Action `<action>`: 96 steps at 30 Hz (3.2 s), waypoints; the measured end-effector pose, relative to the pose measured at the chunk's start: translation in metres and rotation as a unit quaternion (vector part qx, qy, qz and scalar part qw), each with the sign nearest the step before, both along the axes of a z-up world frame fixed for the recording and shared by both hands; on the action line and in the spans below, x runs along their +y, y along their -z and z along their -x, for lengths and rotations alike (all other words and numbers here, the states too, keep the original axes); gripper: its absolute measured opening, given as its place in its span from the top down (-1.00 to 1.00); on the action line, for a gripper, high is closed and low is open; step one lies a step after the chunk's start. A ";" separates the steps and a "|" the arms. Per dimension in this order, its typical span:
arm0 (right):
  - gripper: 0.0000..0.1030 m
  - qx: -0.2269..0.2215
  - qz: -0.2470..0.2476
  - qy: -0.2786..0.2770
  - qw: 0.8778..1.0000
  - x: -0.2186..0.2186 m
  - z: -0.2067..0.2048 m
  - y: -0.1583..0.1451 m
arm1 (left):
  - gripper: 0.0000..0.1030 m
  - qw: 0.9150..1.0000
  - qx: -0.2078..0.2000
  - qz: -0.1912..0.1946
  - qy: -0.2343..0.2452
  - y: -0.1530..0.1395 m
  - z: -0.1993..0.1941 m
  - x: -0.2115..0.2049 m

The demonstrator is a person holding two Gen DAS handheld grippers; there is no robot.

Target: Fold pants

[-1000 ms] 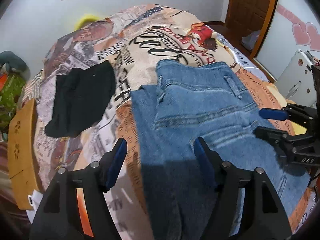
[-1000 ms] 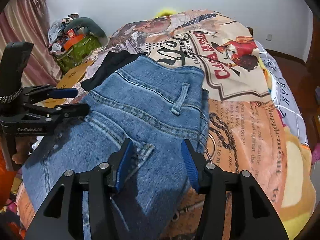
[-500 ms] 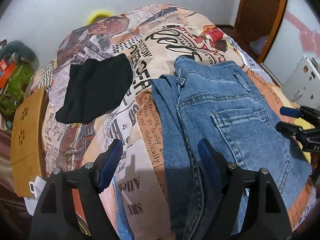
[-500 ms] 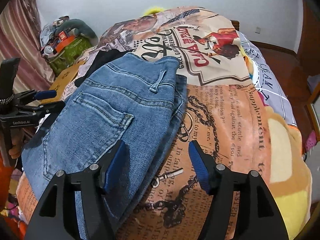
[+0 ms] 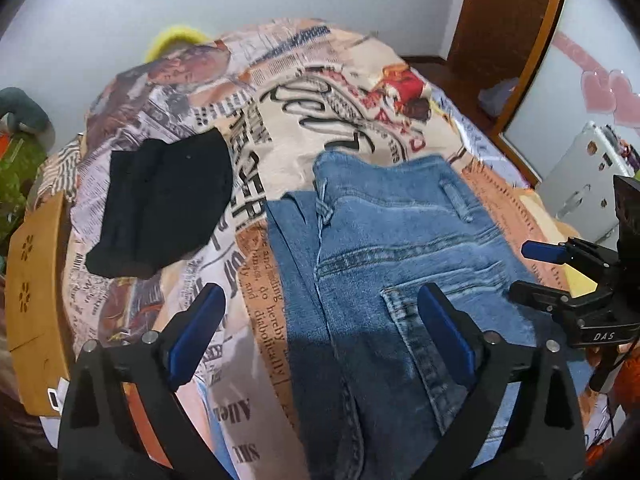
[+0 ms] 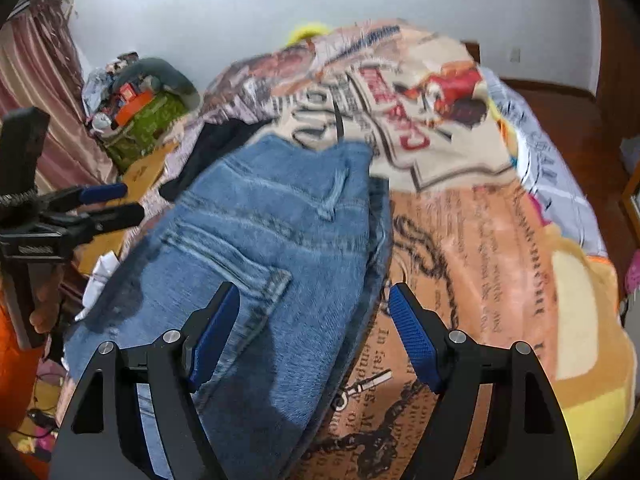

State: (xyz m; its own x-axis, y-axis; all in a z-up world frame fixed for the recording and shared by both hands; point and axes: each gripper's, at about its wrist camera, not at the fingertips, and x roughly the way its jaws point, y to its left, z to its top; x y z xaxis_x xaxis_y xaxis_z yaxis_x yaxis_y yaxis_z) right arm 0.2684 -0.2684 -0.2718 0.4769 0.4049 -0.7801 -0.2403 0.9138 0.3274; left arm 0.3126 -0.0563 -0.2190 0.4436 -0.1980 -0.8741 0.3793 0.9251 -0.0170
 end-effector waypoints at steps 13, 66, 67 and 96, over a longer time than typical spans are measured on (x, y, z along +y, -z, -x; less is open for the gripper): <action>-0.61 0.058 -0.091 -0.016 0.994 -0.008 -0.020 0.026 | -1.00 0.997 0.068 0.025 0.006 0.042 -0.035 0.001; 0.63 -0.127 -0.099 -0.084 0.983 0.080 -0.044 -0.088 | 0.12 0.988 -0.086 0.118 -0.048 -0.095 0.000 0.083; 0.63 -0.130 -0.100 -0.085 0.983 0.084 -0.047 -0.089 | 0.12 0.987 -0.095 0.116 -0.053 -0.099 -0.003 0.087; 0.64 -0.116 -0.071 -0.110 0.985 0.216 -0.209 -0.058 | 0.13 0.968 -0.102 0.135 -0.185 -0.039 -0.178 0.213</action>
State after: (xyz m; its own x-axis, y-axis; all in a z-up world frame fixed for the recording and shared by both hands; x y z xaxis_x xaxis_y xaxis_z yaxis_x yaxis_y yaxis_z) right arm 0.4777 -0.0521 -0.2140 0.5245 0.6151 -0.5887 -0.5109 0.7805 0.3603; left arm 0.4902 0.1566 -0.1799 0.6862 -0.2021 -0.6988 0.0443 0.9705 -0.2371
